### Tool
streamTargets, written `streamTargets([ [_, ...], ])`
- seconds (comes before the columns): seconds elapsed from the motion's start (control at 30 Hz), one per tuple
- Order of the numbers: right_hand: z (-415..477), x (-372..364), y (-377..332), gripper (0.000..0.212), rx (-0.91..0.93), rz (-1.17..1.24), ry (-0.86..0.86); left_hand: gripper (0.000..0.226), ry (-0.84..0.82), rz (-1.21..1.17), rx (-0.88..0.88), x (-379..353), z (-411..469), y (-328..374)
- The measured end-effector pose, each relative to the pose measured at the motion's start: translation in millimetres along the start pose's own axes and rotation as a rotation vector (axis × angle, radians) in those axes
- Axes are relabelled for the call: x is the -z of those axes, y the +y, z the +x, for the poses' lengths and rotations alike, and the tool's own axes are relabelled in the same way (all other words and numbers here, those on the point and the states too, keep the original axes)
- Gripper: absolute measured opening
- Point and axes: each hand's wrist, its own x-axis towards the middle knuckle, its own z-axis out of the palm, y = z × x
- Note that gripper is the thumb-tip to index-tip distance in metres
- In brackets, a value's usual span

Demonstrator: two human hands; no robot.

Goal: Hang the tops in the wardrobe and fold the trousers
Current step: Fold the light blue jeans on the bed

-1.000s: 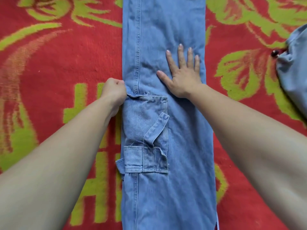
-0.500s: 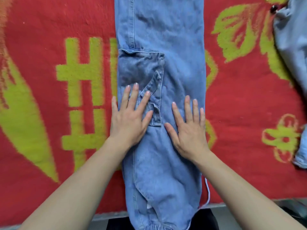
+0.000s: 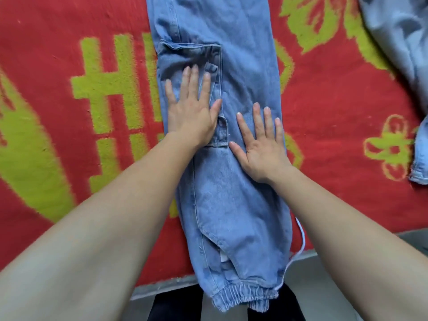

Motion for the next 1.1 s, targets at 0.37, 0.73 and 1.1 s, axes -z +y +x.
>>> streamTargets([
  [0.37, -208.9, -57.1, 0.3, 0.078, -0.304, 0.375, -0.127, 0.078, -0.129, -0.425, 0.311, -49.1, -305.6, 11.7],
  [0.73, -283.5, -73.3, -7.1, 0.068, -0.704, 1.211, -0.211, 0.033, -0.152, -1.093, 0.905, -72.1, -383.7, 98.7],
  [1.1, -330.9, -93.7, -15.4, 0.058, -0.408, 1.157, -0.020, 0.041, 0.022, -1.276, 0.803, -65.0, -395.8, 87.1],
])
